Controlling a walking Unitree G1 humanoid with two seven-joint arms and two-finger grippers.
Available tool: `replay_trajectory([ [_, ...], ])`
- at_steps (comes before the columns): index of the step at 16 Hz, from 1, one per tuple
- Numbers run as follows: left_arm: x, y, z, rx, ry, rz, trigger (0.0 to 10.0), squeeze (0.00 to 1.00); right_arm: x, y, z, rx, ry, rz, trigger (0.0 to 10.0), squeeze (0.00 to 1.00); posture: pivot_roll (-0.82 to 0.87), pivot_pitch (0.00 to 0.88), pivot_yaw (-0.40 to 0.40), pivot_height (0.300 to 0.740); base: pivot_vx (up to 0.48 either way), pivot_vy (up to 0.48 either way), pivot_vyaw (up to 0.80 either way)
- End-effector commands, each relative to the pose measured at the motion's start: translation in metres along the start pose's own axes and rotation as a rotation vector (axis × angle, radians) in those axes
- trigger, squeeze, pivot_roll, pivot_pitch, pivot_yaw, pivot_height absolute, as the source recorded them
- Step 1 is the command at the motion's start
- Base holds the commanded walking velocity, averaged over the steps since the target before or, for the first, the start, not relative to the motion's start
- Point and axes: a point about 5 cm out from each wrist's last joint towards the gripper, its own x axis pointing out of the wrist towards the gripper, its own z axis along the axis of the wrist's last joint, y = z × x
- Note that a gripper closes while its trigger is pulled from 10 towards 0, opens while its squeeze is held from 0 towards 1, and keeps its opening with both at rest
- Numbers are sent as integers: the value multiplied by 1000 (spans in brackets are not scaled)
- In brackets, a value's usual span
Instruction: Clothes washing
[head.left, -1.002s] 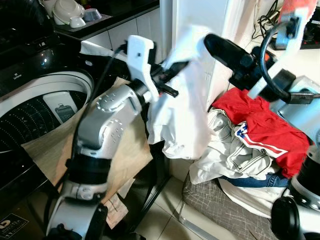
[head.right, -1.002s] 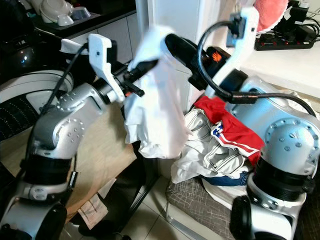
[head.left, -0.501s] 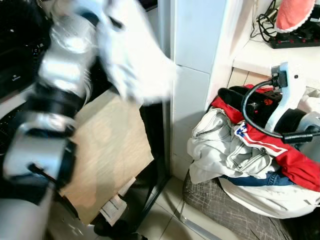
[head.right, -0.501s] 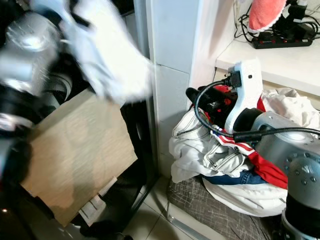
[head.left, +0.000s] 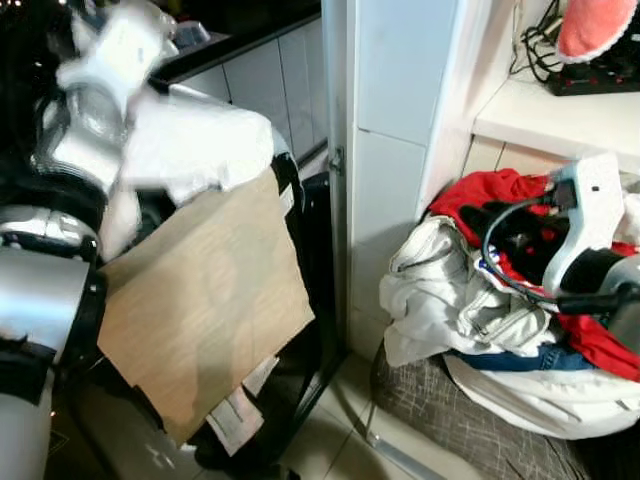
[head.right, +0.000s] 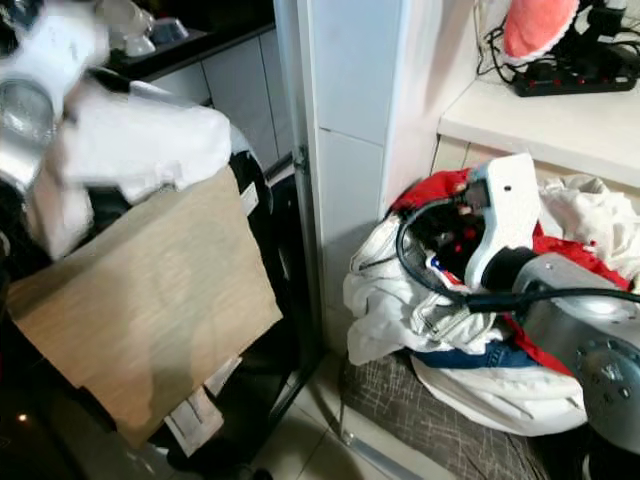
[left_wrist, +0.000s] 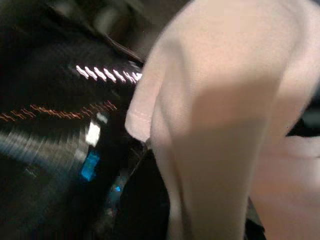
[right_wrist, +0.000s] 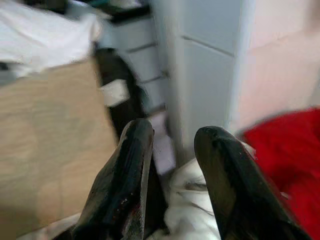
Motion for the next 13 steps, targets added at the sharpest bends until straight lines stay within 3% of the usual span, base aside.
replay_trajectory([
  [1,0,-7,-14,11,77,-50,10000,1000,-4,33,6,-64,-35,250,10000,0,-95,0,121,740,0,0,0],
  [2,-1,-11,-23,13,114,-65,10000,1000,-11,56,6,-95,-29,432,10000,0,-96,0,118,740,0,0,0],
  [3,-1,-7,-30,23,132,-34,10000,1000,-14,69,4,-115,-23,532,10000,0,-96,0,117,740,0,0,0],
  [4,-1,-5,-33,24,139,-19,10000,1000,-13,72,5,-112,-34,554,10000,0,-95,0,113,740,0,0,0],
  [6,-1,-3,-37,7,152,-17,10000,1000,-11,72,6,-110,-48,546,10000,0,-94,0,111,740,0,0,0],
  [8,-1,-4,-41,-45,158,-30,10000,1000,-4,61,7,-118,-62,475,10000,0,-93,0,109,740,0,0,0],
  [12,-1,-2,-42,-29,160,-24,10000,1000,-5,60,8,-123,-67,471,10000,0,-94,0,108,740,0,0,0],
  [13,0,-6,-30,-170,94,-24,10000,0,0,48,9,-128,-74,352,10000,0,-95,0,110,740,0,0,0],
])
